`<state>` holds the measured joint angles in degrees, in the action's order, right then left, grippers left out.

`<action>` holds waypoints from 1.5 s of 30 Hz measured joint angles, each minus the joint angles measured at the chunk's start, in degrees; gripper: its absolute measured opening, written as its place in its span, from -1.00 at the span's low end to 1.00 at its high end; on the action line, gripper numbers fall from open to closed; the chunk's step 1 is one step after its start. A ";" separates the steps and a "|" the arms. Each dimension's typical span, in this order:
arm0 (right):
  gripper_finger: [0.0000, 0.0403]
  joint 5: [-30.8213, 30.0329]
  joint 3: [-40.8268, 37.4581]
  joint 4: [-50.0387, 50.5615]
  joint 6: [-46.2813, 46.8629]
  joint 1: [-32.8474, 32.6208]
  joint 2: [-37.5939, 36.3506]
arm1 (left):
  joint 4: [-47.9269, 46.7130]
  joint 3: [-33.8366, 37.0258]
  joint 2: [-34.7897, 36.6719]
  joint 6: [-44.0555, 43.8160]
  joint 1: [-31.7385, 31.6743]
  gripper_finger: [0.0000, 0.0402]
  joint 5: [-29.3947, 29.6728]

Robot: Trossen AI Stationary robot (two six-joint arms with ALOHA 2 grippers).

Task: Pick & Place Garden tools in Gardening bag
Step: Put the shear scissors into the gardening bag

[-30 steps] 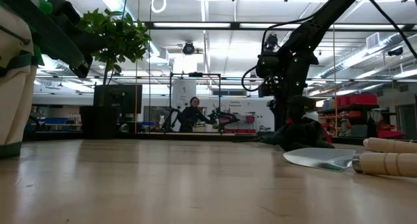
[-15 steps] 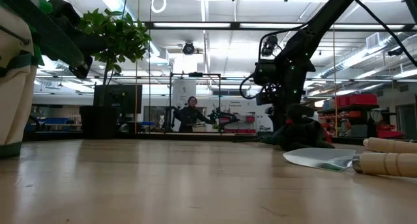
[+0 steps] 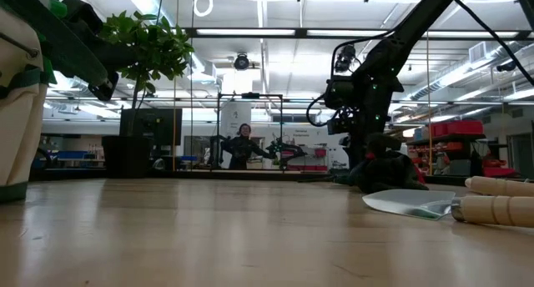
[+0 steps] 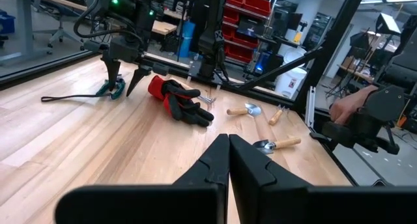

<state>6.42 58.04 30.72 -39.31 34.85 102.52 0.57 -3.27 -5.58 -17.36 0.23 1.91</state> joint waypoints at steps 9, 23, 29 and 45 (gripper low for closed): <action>-0.11 0.01 0.24 -0.09 1.77 0.02 1.52 | 0.02 0.00 0.00 0.00 -0.02 -0.93 0.00; -0.34 -0.51 0.10 -0.09 1.61 -0.11 1.79 | 0.03 0.00 -0.01 -0.05 -0.02 -0.93 0.00; -0.58 -0.43 0.04 -0.02 1.33 -0.13 1.86 | 0.03 0.00 -0.02 -0.05 -0.02 -0.93 0.00; -0.76 -0.85 -0.06 -0.06 1.20 -0.14 0.92 | 0.03 0.01 -0.02 -0.07 -0.01 -0.93 0.00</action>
<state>5.56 57.98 30.66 -38.11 34.71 103.44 0.60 -3.26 -5.61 -17.43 0.22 1.91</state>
